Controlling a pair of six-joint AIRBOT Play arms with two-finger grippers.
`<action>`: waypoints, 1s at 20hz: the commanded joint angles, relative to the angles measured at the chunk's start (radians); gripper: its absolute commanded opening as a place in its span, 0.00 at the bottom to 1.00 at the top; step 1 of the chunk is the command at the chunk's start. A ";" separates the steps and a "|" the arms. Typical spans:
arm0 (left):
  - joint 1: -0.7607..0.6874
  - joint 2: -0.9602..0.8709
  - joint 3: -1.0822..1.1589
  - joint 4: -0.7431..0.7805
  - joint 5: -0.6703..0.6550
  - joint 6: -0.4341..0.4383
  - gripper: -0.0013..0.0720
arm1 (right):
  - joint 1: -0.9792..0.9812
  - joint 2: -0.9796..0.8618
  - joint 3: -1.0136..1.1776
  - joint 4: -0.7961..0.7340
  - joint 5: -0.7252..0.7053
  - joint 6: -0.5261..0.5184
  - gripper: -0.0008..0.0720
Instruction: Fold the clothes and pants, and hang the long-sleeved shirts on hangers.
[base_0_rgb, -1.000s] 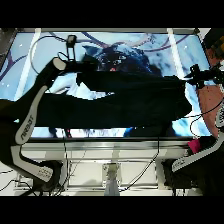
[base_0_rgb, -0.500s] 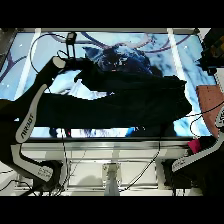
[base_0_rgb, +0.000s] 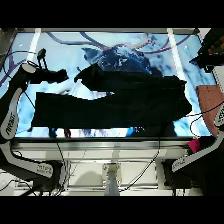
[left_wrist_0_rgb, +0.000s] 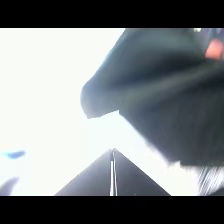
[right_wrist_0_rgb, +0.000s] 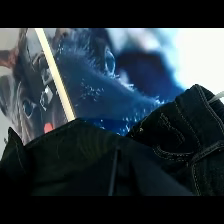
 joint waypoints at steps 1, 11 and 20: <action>-0.005 0.007 -0.033 -0.008 -0.064 0.393 0.39 | 0.002 -0.002 0.002 0.032 0.010 -0.047 0.23; -0.203 -0.053 -0.033 0.434 0.359 0.581 0.75 | 0.002 -0.002 0.002 0.032 0.019 -0.048 0.22; -0.248 -0.144 -0.032 0.553 0.580 0.566 0.64 | 0.002 -0.001 0.002 0.033 0.020 -0.048 0.22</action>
